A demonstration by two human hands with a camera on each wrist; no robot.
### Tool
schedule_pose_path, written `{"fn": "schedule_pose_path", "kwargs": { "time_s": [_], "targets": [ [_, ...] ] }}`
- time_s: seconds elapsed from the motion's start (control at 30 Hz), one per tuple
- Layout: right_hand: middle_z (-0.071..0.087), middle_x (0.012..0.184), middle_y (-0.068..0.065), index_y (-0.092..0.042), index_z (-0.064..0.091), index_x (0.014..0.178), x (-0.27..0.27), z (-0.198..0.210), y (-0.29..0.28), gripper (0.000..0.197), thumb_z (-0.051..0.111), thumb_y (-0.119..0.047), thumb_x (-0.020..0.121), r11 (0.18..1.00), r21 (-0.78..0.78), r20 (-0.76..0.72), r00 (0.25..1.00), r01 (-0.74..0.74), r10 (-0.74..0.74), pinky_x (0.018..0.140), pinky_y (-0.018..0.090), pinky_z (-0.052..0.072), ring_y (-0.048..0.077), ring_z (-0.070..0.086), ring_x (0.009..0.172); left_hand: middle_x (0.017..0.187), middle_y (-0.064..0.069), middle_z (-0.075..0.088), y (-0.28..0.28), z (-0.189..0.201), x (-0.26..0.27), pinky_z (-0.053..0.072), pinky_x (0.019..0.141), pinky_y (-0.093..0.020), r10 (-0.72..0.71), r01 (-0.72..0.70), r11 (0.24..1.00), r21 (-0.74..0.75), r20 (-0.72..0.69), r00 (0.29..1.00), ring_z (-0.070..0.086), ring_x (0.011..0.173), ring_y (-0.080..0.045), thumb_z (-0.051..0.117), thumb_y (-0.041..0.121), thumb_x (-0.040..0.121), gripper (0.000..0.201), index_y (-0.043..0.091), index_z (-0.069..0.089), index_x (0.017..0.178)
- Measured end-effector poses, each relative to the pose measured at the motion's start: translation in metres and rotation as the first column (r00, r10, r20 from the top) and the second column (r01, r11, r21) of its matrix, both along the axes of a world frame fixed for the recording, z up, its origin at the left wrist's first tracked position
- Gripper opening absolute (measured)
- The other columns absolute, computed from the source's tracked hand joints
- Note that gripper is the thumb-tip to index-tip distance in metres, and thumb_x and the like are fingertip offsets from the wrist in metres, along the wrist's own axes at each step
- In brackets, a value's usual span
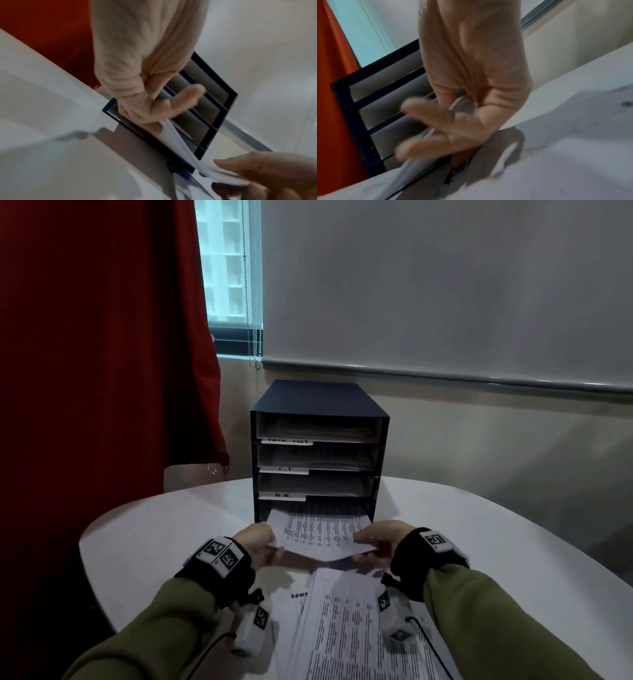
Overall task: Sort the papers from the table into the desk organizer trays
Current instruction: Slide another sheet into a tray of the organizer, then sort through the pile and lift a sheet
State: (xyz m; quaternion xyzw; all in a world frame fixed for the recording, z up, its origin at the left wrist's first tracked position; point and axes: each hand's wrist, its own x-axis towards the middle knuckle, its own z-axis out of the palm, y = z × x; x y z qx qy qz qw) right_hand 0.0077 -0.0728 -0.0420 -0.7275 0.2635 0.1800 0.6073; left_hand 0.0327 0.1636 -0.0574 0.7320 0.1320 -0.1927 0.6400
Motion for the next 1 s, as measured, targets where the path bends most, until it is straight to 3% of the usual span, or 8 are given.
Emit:
{"fn": "schedule_pose_path", "kwargs": {
  "time_s": [0.13,0.23,0.3,0.43,0.53,0.63,0.77,1.0],
  "targets": [
    [0.059,0.066,0.019,0.003,0.046,0.083,0.025,-0.013,-0.002,0.016,0.042,-0.002,0.098,0.969,0.145,0.030,0.978,0.201,-0.208,0.031,0.016,0.037,0.018,0.052,0.047,0.082,-0.012,0.036,-0.013,-0.002,0.023,0.039,0.028,-0.015,0.135,-0.145,0.978,-0.152,-0.069,0.988,0.043,0.060,-0.018,0.021,-0.007,0.095,0.019,0.005,0.036,0.094],
    [0.052,0.083,0.015,-0.001,0.045,0.084,0.032,-0.021,0.003,0.015,0.040,0.007,0.095,0.913,0.305,0.138,0.935,0.273,-0.326,0.044,0.024,0.055,0.022,0.058,0.068,0.093,-0.017,0.047,-0.026,-0.005,0.034,0.058,0.071,-0.029,0.191,-0.198,0.911,-0.363,-0.054,0.980,0.060,0.086,-0.029,0.033,-0.008,0.095,0.026,0.005,0.043,0.075],
    [0.050,0.086,0.012,-0.005,0.045,0.081,0.035,-0.027,0.003,0.020,0.039,0.008,0.094,0.902,0.355,0.194,0.925,0.246,-0.328,0.052,0.024,0.057,0.020,0.056,0.072,0.099,-0.016,0.050,-0.028,-0.006,0.037,0.046,0.101,-0.042,0.177,-0.193,0.863,-0.466,-0.079,0.981,0.052,0.114,-0.033,0.033,-0.006,0.097,0.023,0.001,0.050,0.083],
    [0.054,0.092,0.011,-0.008,0.052,0.095,0.030,-0.026,0.001,0.019,0.041,0.007,0.093,0.925,0.277,0.316,0.884,0.261,-0.344,0.063,0.025,0.051,0.020,0.056,0.080,0.139,-0.010,0.037,-0.024,-0.003,0.031,0.039,0.105,-0.046,0.151,-0.146,0.871,-0.470,-0.028,0.988,0.039,0.133,-0.028,0.033,0.005,0.100,0.040,0.007,0.035,0.141],
    [0.064,0.102,0.009,-0.007,0.055,0.114,0.010,-0.017,-0.005,0.028,0.041,0.006,0.094,0.955,0.205,0.394,0.875,0.215,-0.282,0.066,0.024,0.048,0.022,0.060,0.095,0.133,-0.006,0.048,-0.021,0.006,0.016,0.041,0.096,-0.036,-0.011,0.041,0.964,-0.264,0.115,0.993,0.048,0.124,-0.024,0.039,0.010,0.100,0.032,0.017,0.046,0.131],
    [0.067,0.096,0.016,0.001,0.059,0.110,-0.024,-0.007,-0.019,0.028,0.036,0.006,0.094,0.976,0.126,0.411,0.886,0.179,-0.215,0.061,0.029,0.052,0.026,0.065,0.078,0.110,-0.011,0.066,-0.026,0.009,-0.005,0.048,0.074,-0.032,-0.122,0.130,0.991,-0.030,0.184,0.975,0.064,0.089,-0.025,0.048,0.005,0.094,0.028,0.006,0.058,0.120],
    [0.061,0.073,0.014,0.000,0.060,0.095,-0.076,0.000,-0.053,0.012,0.049,-0.004,0.092,0.974,-0.108,0.319,0.935,0.200,-0.157,0.050,0.025,0.045,0.024,0.056,0.052,0.090,-0.010,0.062,-0.043,0.005,-0.045,0.045,0.046,-0.022,-0.379,0.318,0.888,0.331,0.139,0.915,0.056,0.058,-0.016,0.056,0.009,0.089,0.020,0.008,0.059,0.109],
    [0.052,0.063,0.015,-0.002,0.051,0.074,-0.144,-0.012,-0.082,0.015,0.049,0.002,0.088,0.929,-0.370,-0.053,0.998,0.014,-0.036,0.047,0.029,0.049,0.019,0.052,0.036,0.122,-0.008,0.054,-0.061,-0.012,-0.083,0.053,0.081,-0.032,-0.579,0.325,0.567,0.757,0.085,0.811,0.059,0.101,-0.024,0.058,0.018,0.084,0.045,0.019,0.044,0.127]
  ]
}}
